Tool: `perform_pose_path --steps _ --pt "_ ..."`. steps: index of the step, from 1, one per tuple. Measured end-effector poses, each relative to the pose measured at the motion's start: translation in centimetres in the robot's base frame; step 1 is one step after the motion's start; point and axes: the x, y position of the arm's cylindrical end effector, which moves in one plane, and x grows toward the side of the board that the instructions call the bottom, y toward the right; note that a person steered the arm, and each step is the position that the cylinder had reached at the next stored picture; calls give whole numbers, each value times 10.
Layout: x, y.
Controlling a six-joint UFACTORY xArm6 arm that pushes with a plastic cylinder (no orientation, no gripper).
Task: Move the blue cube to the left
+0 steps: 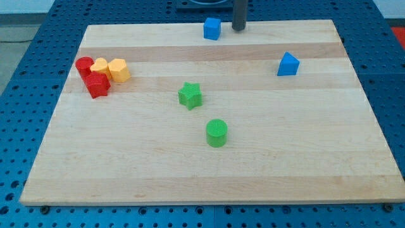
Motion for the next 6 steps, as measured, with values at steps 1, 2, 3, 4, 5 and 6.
perform_pose_path --steps 1,2,3,4,5,6 --pt "18 -1" --pt "20 -11" --pt "17 -17" --pt "12 -33" --pt "10 -46" --pt "10 -50"
